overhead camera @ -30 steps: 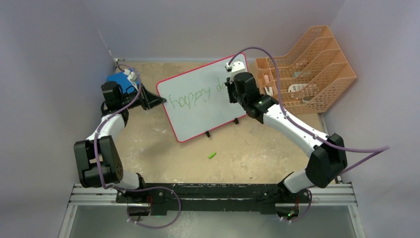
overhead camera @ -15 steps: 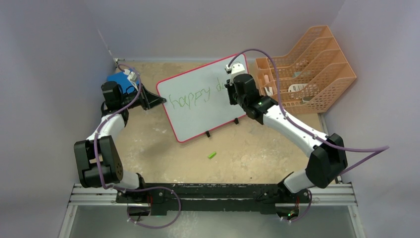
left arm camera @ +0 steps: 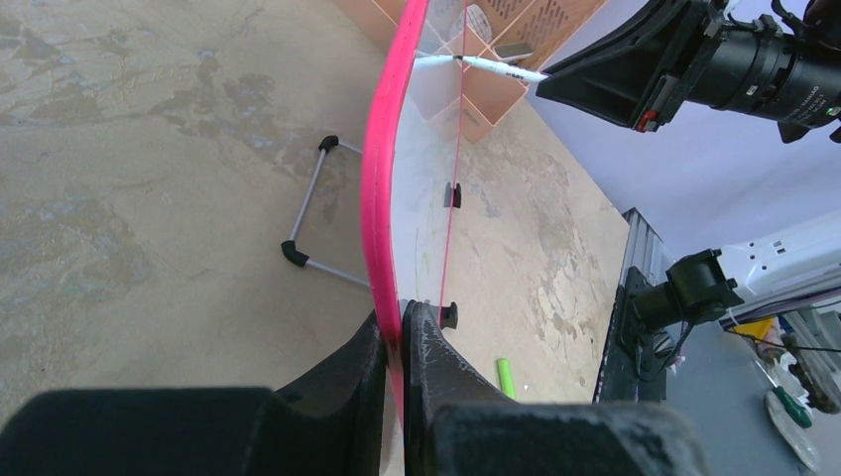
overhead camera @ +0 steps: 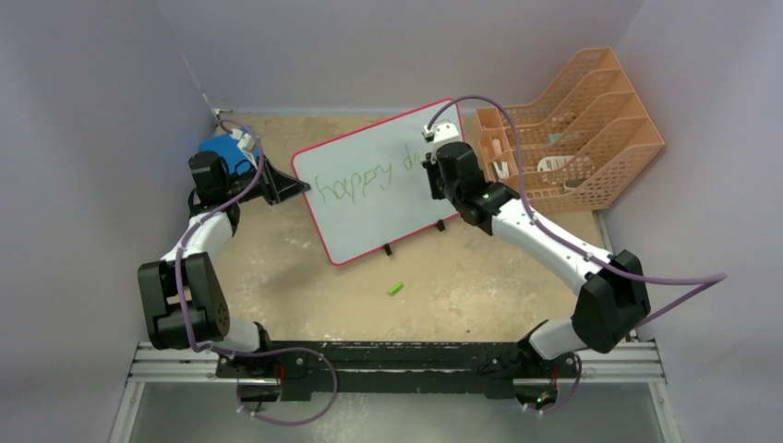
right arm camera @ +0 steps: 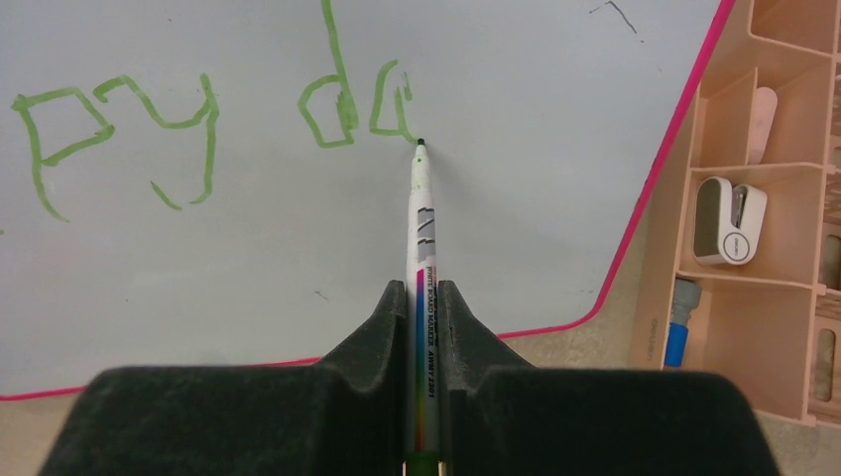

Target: Write a sentence on the whiteboard

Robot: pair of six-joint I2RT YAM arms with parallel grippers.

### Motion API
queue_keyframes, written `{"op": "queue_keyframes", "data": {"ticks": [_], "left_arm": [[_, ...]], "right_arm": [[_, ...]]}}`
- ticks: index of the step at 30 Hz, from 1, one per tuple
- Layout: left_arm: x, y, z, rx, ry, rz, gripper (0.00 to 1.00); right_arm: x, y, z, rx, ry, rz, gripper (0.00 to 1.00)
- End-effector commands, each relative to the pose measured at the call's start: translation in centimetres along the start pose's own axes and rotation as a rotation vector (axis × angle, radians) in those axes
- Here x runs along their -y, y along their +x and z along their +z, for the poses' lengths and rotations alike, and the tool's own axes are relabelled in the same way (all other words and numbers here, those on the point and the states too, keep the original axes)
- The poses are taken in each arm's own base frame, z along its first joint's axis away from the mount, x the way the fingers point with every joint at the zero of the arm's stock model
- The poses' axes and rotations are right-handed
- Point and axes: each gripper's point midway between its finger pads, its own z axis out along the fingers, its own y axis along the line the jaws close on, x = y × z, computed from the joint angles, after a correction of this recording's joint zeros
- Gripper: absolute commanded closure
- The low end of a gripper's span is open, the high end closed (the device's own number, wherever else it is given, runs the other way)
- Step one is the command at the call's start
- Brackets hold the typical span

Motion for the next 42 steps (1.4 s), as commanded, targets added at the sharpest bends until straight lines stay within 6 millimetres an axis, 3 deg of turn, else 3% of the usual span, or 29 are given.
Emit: {"op": "queue_keyframes", "data": {"ticks": [1,8,23,42], "left_arm": [[0.7,-1.4,0.2,0.015,0.007,0.103,1.00],[0.7,-1.4,0.2,0.014,0.005,0.100,1.00],[0.7,-1.4,0.2,0.015,0.005,0.104,1.00],[0.7,-1.5,0.2,0.015,0.006,0.105,1.00]], "right_arm": [[1.2,-2.2,-1.1,0.068,0.039,0.038,1.00],[0.2,-4.8,-2.4,0.143,-0.036,0.048,1.00],[0.7,-6.5,-1.7,0.182,0.000,0.058,1.00],[1.0,-5.9,-0.4,0.161,0.021,0.053,1.00]]}}
